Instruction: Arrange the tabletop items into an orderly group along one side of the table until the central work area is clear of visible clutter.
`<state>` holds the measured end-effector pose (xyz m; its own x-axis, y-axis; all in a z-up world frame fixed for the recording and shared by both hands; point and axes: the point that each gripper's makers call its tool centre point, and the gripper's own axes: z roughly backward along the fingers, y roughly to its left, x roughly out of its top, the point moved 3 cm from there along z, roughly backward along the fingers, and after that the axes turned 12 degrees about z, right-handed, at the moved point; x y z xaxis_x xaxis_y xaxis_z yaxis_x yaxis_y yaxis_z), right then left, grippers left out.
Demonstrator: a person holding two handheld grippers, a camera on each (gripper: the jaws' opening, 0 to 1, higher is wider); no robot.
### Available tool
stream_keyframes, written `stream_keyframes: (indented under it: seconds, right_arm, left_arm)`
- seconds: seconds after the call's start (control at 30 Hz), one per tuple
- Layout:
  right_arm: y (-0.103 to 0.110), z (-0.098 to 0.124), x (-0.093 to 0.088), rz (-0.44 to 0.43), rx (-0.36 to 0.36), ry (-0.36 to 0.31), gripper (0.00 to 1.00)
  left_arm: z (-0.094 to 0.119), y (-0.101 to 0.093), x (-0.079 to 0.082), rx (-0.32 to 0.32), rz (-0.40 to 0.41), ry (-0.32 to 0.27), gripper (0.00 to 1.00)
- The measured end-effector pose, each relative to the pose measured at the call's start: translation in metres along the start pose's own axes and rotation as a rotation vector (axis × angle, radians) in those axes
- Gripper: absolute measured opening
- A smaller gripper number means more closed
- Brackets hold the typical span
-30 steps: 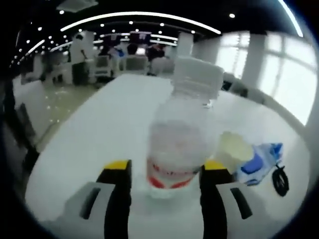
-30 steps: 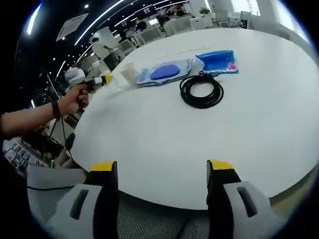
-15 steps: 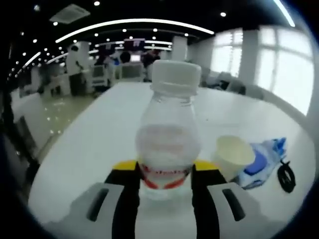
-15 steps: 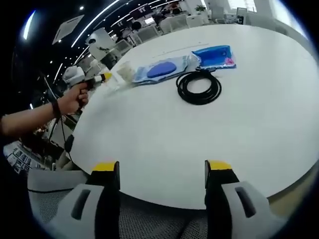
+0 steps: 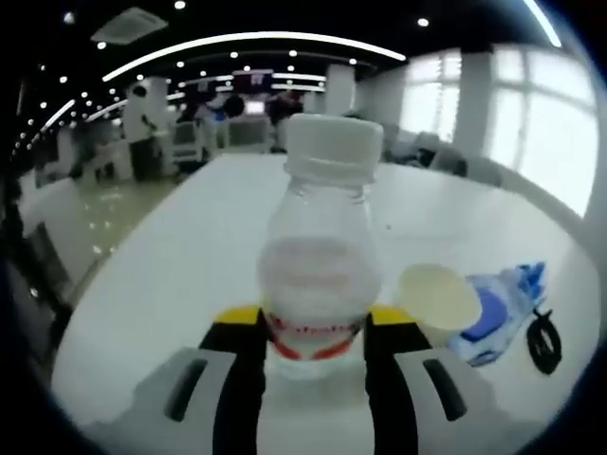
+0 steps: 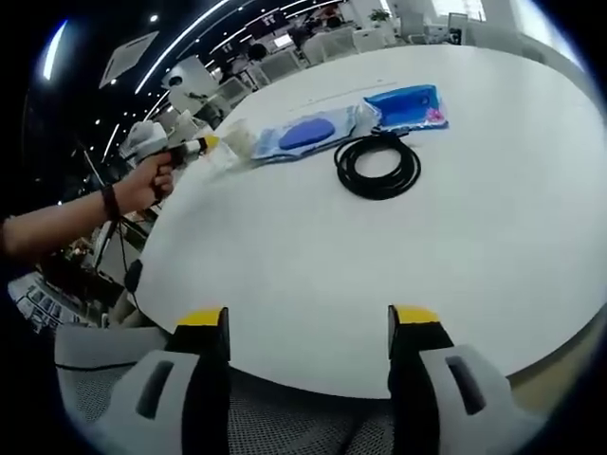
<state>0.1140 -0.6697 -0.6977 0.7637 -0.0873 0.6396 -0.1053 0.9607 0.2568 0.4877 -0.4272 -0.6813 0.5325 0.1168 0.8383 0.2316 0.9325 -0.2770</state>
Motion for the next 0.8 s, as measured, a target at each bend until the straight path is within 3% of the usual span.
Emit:
stream_keyframes:
  seconds: [0.5,0.57,0.6,0.8]
  right_arm:
    - [0.0021,-0.0016,-0.0007,-0.02,0.016,-0.003,0.65]
    - [0.0033,-0.0023,-0.0012,-0.023,0.023,0.0,0.64]
    - [0.0034,-0.0028,-0.0015,-0.019,0.023,0.002,0.65]
    - [0.0052,-0.0031,-0.0021,-0.016,0.031,0.006,0.64]
  left_arm:
    - [-0.0003,-0.0042,-0.0025,-0.002,-0.017,0.022,0.38]
    - [0.0013,-0.0035,-0.0069,0.005,0.027,0.065,0.39]
    - [0.0012,-0.0046,-0.0059,-0.01,0.062,0.057,0.41]
    - [0.0062,-0.0079,-0.0042,-0.021,0.026,0.059,0.43]
